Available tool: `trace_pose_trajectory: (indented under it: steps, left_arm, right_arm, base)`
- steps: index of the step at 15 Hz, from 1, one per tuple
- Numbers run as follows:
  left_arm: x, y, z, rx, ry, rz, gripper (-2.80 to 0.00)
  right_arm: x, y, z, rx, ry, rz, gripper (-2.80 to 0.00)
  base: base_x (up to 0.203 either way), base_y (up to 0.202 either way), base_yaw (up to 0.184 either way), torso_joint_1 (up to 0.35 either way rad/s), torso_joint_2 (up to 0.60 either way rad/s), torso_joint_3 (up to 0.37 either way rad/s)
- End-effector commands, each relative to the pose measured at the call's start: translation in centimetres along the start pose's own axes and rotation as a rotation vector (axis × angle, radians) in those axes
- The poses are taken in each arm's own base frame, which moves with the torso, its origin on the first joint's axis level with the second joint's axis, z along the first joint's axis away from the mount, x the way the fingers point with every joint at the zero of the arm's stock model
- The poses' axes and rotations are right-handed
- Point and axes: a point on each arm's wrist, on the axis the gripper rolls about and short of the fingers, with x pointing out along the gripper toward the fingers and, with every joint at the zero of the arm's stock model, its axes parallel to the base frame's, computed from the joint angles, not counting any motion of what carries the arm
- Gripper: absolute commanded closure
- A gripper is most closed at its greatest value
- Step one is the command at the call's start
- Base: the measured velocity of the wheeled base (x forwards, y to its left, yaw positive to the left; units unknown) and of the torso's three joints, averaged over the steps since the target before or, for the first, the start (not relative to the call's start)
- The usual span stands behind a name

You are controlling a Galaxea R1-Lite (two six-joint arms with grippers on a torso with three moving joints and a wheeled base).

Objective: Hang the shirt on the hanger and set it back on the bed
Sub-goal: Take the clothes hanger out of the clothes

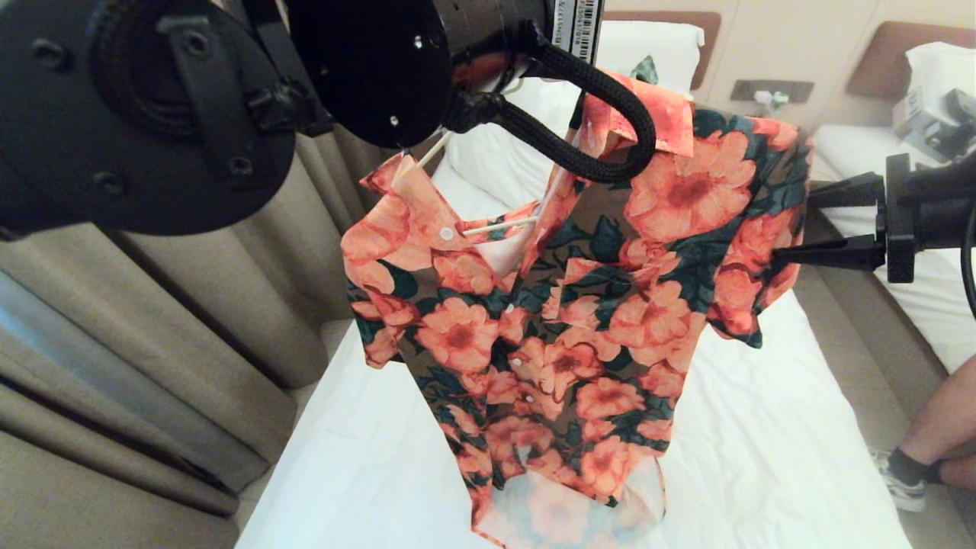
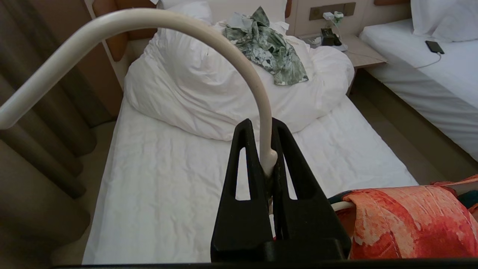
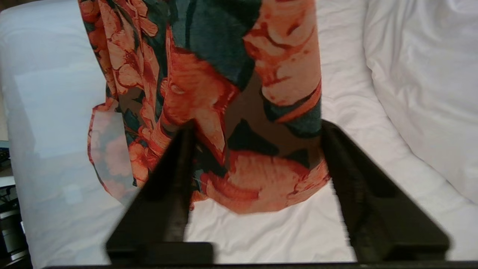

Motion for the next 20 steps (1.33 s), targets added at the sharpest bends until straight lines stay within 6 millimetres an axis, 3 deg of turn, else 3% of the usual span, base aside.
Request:
trace_pose_trajectory:
  steps: [1,5,11,20]
  left_arm:
    - [0.0,0.1,0.1,-0.001,-0.001,0.005,0.0]
    - [0.0,0.1,0.0,0.001,0.001,0.006,0.0]
    - [0.1,0.0,0.0,-0.002,-0.005,0.0,0.0]
    - [0.6,-0.3,0.2,-0.005,-0.015,0.004,0.0]
  right_arm:
    - [0.4,0.0,-0.2,0.003,0.0,0.015,0.0]
    - [0.0,-0.1,-0.5,0.016,0.013,0.003,0.0]
    - [-3.1,0.2,-2.6,0.088,0.127,-0.067,0.0]
    - [-5.2,1.3,-6.1,0.132,0.213,-0.105,0.0]
  base:
    - [0.0,0.0,0.0,0.0,0.0,0.0]
    - [0.0,0.0,0.0,0.0,0.0,0.0]
    - [0.0,0.0,0.0,0.0,0.0,0.0]
    - [0.0,0.0,0.0,0.0,0.0,0.0]
